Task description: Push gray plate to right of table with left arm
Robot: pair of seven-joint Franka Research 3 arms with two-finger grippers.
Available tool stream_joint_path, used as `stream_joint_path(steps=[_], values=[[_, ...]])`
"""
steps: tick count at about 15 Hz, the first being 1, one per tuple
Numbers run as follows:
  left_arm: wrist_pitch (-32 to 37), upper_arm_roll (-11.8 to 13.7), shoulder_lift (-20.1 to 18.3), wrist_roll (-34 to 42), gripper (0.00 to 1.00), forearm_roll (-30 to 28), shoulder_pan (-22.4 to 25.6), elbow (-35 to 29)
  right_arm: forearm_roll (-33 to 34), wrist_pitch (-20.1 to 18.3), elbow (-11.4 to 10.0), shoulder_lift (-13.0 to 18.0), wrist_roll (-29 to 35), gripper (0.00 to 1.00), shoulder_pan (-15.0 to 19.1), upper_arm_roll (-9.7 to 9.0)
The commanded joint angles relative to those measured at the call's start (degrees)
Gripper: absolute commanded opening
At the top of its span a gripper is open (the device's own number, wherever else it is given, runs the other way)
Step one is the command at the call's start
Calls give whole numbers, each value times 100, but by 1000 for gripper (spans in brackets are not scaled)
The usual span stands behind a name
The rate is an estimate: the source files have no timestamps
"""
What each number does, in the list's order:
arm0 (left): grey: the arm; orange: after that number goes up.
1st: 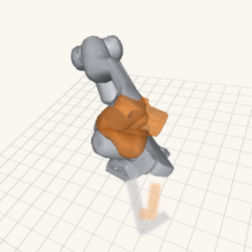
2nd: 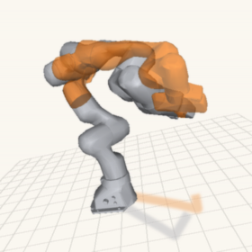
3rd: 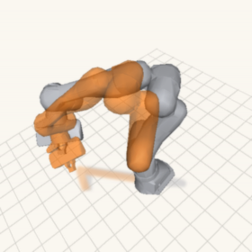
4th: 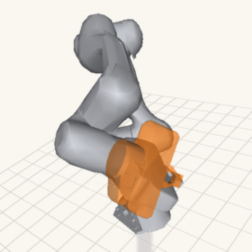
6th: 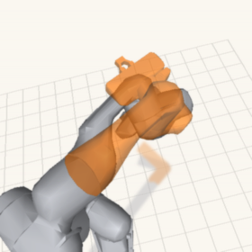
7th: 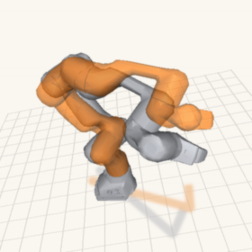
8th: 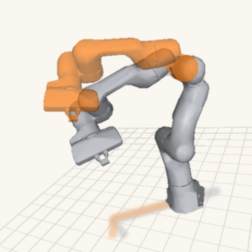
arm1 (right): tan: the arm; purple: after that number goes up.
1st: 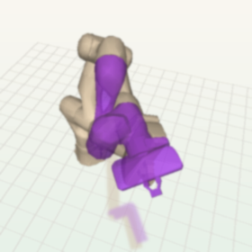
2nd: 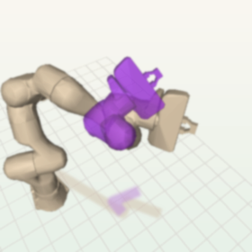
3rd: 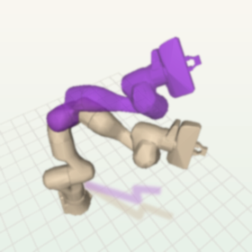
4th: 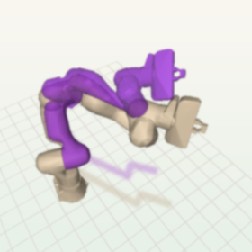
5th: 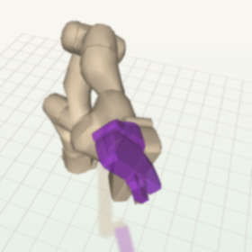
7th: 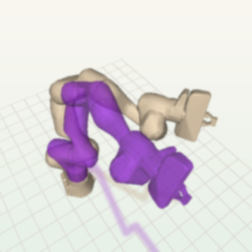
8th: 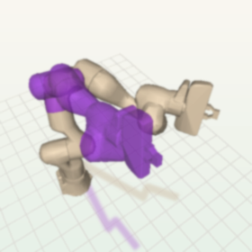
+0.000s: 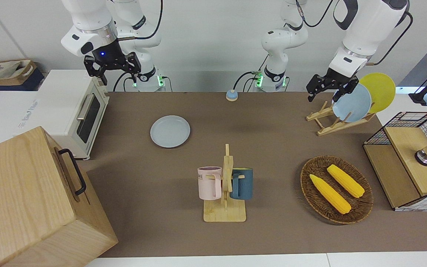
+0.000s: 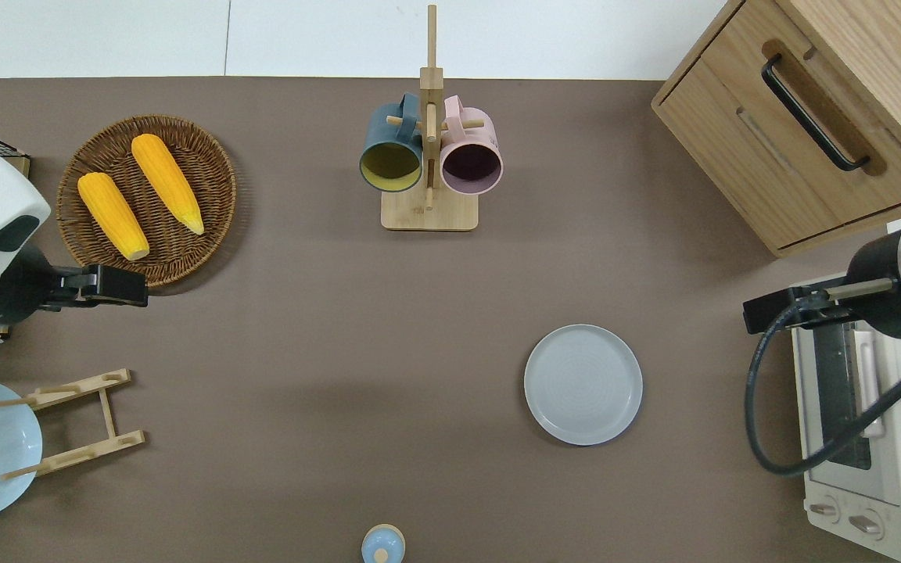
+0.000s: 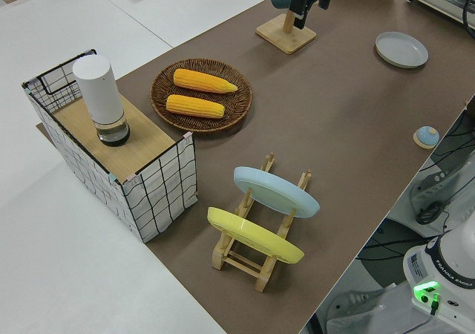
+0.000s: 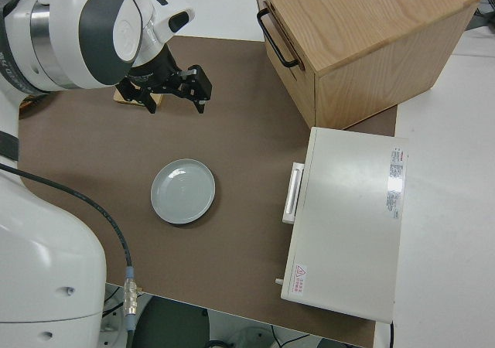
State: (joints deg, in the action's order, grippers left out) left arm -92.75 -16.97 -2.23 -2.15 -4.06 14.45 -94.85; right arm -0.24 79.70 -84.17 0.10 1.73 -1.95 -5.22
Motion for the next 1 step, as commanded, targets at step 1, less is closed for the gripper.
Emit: stream_joint_path(steps=[1], values=[[178, 27, 56, 92, 993, -51, 84, 160, -46, -69, 6, 43, -6, 983, 64, -32]])
